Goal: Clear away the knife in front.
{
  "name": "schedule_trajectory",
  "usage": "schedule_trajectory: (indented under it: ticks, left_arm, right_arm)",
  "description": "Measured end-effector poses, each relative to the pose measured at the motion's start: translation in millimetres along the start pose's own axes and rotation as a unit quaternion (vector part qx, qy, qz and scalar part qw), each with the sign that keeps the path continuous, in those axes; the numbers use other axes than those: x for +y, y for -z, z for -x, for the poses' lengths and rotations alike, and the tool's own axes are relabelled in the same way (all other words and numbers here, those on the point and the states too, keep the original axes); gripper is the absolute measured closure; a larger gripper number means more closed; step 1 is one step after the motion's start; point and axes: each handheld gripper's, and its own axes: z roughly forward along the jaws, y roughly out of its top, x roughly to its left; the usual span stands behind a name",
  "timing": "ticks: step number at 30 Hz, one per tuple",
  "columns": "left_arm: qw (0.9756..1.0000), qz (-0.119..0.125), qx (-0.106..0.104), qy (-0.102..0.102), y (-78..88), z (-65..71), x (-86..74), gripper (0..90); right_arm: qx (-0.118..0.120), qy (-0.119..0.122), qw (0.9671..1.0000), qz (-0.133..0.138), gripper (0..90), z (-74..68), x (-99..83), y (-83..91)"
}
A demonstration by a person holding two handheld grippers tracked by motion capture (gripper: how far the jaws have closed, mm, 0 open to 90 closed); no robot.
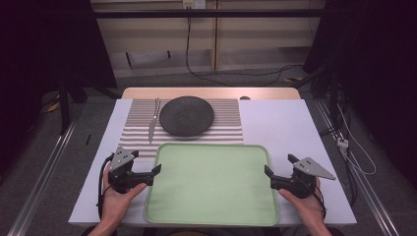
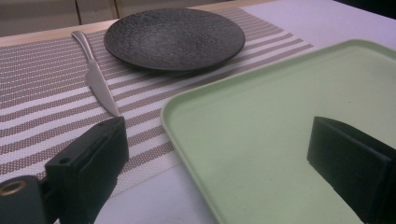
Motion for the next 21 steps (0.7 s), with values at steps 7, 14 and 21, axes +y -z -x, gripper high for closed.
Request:
schedule_trajectory:
  ticks: [7, 14, 21]
  left_arm:
    - [1.0000, -0.002, 0.004, 0.000, -0.9, -4.2, 2.7, 5.3]
    - [0.9998, -0.003, 0.017, -0.002, -1.1, -12.6, 9.9, 5.3]
    - [0.9998, -0.003, 0.018, -0.008, -3.4, -17.6, 18.4, 5.4]
  right_arm:
    - [0.003, -0.001, 1.0000, -0.004, 7.4, -0.4, -0.8, -1.4]
    - [-0.003, -0.002, 1.0000, -0.003, 7.4, 1.1, -0.6, -0.6]
    - [-0.002, 0.001, 1.0000, -0.004, 7.3, -0.4, -0.3, -1.1]
